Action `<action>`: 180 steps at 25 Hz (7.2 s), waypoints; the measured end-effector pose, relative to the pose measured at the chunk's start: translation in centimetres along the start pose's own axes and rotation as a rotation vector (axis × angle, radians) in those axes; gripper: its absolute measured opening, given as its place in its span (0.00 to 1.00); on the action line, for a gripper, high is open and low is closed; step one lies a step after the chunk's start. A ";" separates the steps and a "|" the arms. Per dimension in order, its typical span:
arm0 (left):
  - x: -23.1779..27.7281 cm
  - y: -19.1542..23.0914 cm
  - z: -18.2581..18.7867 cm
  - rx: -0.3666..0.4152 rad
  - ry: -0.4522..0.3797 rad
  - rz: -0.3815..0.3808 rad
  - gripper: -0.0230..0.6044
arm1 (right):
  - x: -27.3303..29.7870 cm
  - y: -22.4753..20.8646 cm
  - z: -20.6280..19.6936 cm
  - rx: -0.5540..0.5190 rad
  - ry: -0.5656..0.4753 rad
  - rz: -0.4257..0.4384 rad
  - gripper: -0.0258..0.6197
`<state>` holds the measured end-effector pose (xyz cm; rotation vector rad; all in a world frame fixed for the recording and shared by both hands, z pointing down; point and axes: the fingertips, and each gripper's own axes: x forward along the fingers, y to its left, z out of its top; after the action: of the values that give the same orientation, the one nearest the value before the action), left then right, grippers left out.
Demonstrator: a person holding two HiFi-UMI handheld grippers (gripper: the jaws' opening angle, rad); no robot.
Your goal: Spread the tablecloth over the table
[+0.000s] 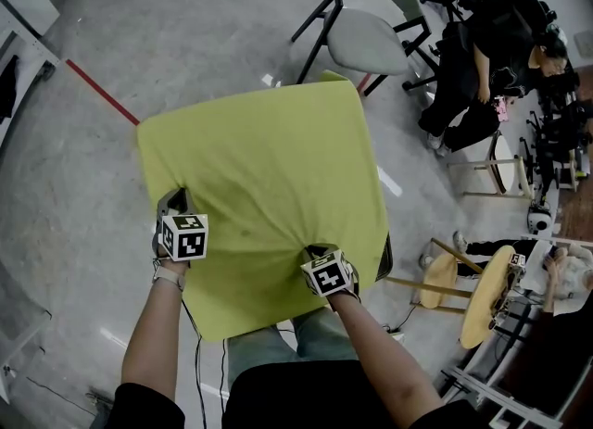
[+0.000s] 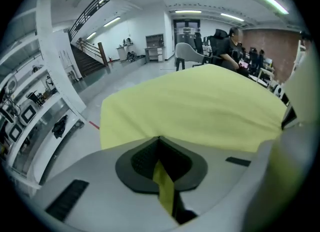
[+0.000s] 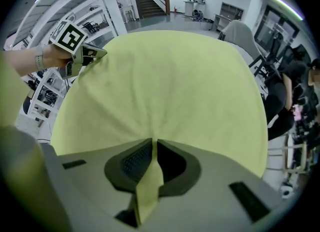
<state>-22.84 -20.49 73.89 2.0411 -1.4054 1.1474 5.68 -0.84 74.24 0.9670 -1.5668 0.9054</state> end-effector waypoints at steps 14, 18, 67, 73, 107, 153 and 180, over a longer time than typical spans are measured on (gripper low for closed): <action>-1.9 -6.8 -1.8 0.009 0.045 -0.110 0.04 | -1.2 -3.1 -6.2 0.086 0.054 -0.012 0.10; -2.3 -8.5 -1.8 0.014 0.046 -0.116 0.04 | -1.4 -4.3 -7.8 0.086 0.056 -0.014 0.10; -15.0 -9.9 -20.4 -0.322 0.232 0.067 0.21 | -0.6 2.9 -7.2 -0.343 0.028 0.173 0.10; -16.5 -10.2 -22.2 -0.363 0.227 0.111 0.21 | -1.1 4.1 -8.5 -0.401 0.063 0.206 0.10; -16.2 -19.0 -21.9 -0.252 0.380 0.077 0.07 | -2.0 -9.4 -14.6 -0.218 -0.014 0.118 0.09; -16.2 -16.6 -20.5 -0.297 0.319 0.173 0.08 | -3.0 -12.1 -13.5 -0.240 -0.043 0.127 0.09; -18.1 -20.3 -24.9 -0.329 0.465 0.068 0.06 | -2.6 -17.7 -15.1 -0.237 0.027 0.049 0.08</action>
<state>-17.09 15.88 76.03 1.3996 -1.3254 1.2238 27.95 6.34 75.72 0.7484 -1.6387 0.7429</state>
